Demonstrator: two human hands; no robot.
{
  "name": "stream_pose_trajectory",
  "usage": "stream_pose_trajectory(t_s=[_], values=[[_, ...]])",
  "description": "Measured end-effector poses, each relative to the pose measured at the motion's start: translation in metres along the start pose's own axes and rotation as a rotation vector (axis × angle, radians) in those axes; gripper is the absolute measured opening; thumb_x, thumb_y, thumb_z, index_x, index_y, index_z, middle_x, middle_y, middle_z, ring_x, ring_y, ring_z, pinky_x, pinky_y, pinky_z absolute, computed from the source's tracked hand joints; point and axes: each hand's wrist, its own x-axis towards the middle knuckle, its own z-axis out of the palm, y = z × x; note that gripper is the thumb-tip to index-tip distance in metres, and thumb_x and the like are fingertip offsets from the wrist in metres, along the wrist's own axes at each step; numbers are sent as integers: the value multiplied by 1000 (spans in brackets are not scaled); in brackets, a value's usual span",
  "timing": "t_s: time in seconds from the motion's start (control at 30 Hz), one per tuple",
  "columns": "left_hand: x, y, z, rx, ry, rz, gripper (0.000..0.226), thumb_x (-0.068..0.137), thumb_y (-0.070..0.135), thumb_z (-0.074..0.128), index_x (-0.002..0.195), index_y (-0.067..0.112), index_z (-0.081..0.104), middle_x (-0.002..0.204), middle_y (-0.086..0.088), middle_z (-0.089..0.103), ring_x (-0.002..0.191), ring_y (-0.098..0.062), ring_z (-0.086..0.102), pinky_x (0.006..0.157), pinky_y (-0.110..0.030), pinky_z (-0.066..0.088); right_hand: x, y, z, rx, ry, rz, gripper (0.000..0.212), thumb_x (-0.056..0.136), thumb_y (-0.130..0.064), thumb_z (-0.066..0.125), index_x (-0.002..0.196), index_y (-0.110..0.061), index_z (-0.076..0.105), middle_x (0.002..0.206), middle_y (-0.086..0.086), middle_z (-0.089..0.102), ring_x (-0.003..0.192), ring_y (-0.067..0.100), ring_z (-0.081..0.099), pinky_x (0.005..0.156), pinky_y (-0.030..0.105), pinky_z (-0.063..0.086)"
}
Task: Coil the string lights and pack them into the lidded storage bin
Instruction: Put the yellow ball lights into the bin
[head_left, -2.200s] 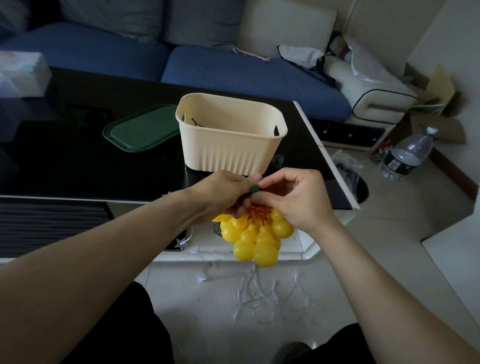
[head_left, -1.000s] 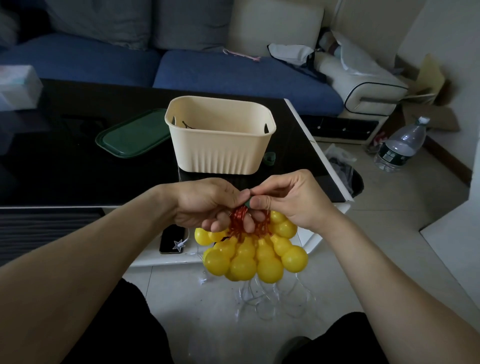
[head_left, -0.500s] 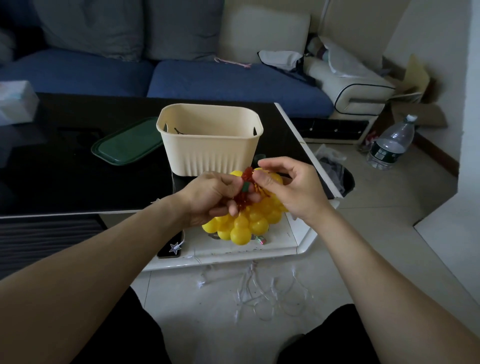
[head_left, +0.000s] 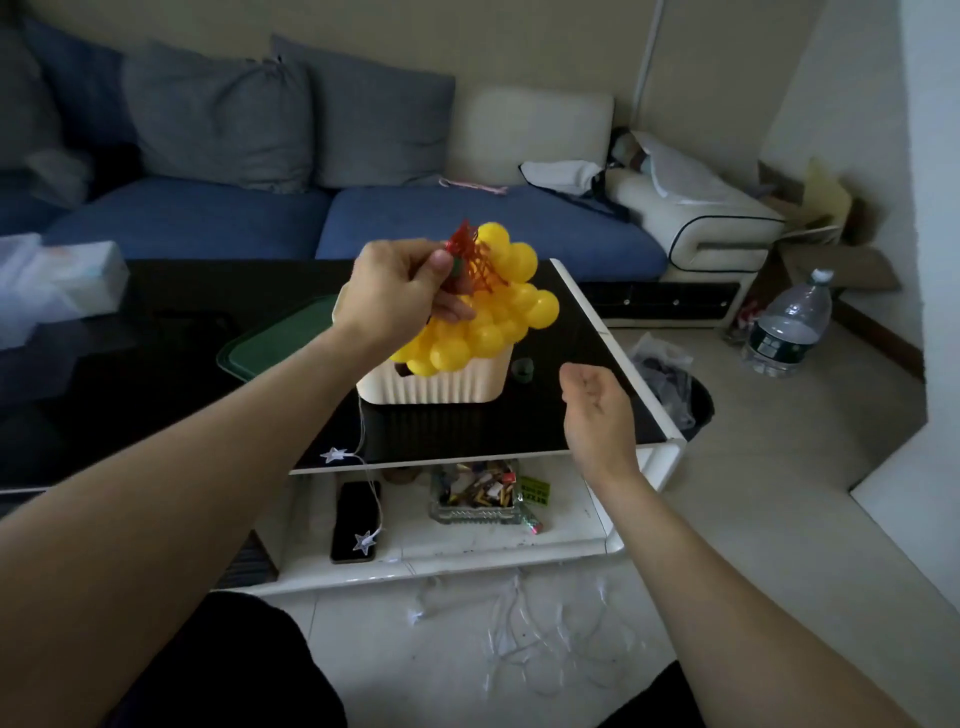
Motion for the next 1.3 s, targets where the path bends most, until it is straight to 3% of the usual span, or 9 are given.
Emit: stream_pose_trajectory(t_s=[0.13,0.27,0.47,0.7,0.87,1.0,1.13,1.2,1.3], values=[[40,4,-7,176,65,124,23,101,5,47,97,0,68,87,-14,72,75,-22,74,76,-40,61,4,0,8,-23,-5,37,11,103,-29,50,104,-22,58,97,-9,61,92,1,57,71,14,39],[66,-8,-9,316,212,158,23,93,13,51,94,8,73,84,-10,72,80,-25,70,79,-43,56,10,2,16,-40,-5,62,16,104,-31,49,114,-21,57,101,-11,61,95,-1,56,72,13,39],[92,-27,-3,437,255,121,22,97,11,53,102,7,74,93,-2,63,83,-17,57,68,-20,40,18,7,27,-35,-24,40,15,103,-29,51,113,-21,58,102,-9,62,97,1,57,73,14,40],[94,-69,20,682,28,-25,21,97,13,57,108,6,74,115,-15,67,107,-31,61,84,-28,39,28,18,44,-70,-44,31,14,103,-26,52,112,-19,59,98,-11,62,93,-1,59,66,3,42],[91,-91,25,799,-285,-249,27,96,28,61,117,14,71,112,-7,68,100,-22,60,82,-29,45,32,23,52,-78,-69,37,13,104,-26,51,107,-19,61,94,-8,64,89,1,59,64,0,40],[102,-85,24,938,-467,-249,30,95,35,62,113,14,72,102,-3,67,90,-19,60,75,-27,43,33,28,60,-135,-96,20,15,103,-28,50,109,-20,61,96,-8,65,92,2,61,67,7,42],[106,-78,31,1044,-411,-196,36,94,36,64,122,13,65,98,1,63,83,-16,60,74,-29,49,34,31,64,-166,-117,6,15,104,-29,50,110,-20,60,98,-9,65,94,2,61,69,10,43],[107,-74,31,1126,-338,-130,42,95,35,63,129,10,58,123,-6,55,103,-24,60,87,-37,50,34,32,65,-168,-118,7,13,104,-28,50,109,-21,60,97,-11,64,93,2,61,69,9,44],[113,-75,28,1301,-277,-9,37,99,43,52,124,19,65,148,-10,35,133,-35,35,111,-50,32,35,32,67,-176,-116,5,12,103,-27,52,109,-20,61,97,-13,63,91,0,61,68,6,44]])
